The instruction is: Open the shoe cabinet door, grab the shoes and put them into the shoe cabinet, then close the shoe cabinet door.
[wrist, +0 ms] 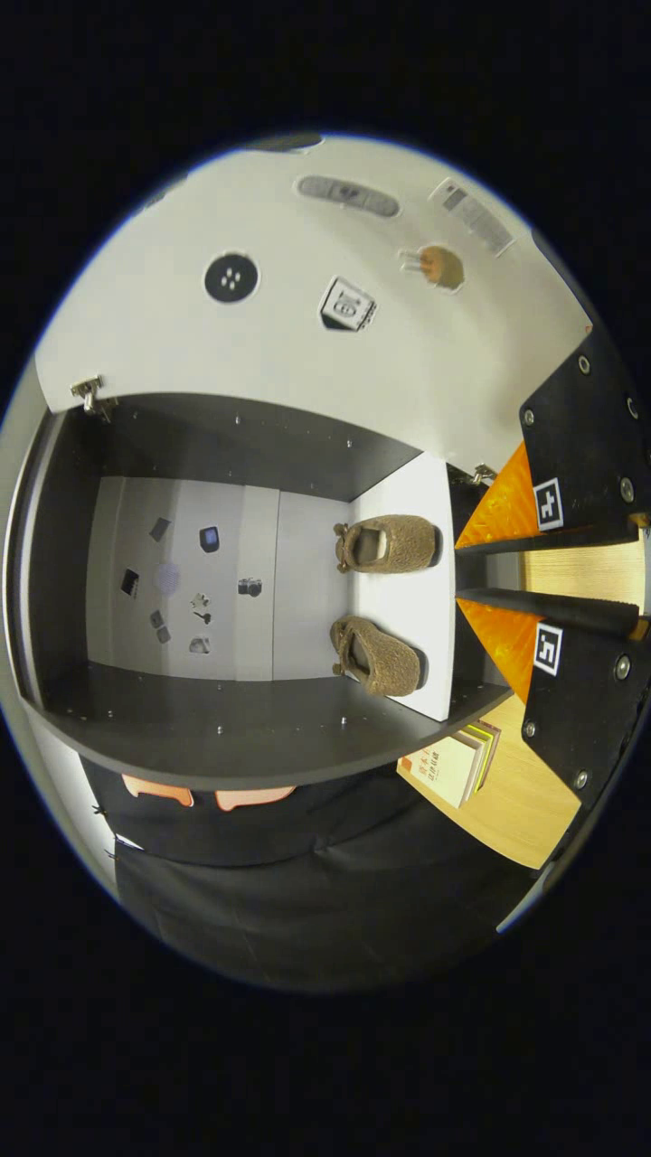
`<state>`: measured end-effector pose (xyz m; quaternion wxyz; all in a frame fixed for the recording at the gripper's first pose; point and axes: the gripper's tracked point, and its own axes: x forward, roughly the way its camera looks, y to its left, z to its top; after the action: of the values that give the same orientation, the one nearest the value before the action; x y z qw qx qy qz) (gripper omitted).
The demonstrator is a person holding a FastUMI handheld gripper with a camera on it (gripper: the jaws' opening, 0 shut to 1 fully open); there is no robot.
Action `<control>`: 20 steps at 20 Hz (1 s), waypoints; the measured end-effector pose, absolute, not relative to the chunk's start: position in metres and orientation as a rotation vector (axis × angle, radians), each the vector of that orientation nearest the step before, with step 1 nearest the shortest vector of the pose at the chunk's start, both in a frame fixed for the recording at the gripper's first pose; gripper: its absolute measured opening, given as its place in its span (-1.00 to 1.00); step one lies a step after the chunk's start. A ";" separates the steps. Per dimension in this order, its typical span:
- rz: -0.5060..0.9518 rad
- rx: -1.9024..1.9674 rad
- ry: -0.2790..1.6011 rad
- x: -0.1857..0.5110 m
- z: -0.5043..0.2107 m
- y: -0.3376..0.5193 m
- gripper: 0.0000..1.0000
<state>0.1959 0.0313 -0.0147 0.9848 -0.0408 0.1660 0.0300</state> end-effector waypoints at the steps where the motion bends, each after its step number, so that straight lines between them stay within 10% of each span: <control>1: 0.054 -0.072 0.323 0.181 -0.011 0.026 -0.53; 20: -0.205 0.042 0.231 -0.008 -0.025 -0.189 -0.39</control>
<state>-0.0080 -0.1892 -0.0250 0.9879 0.0210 0.1149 -0.1023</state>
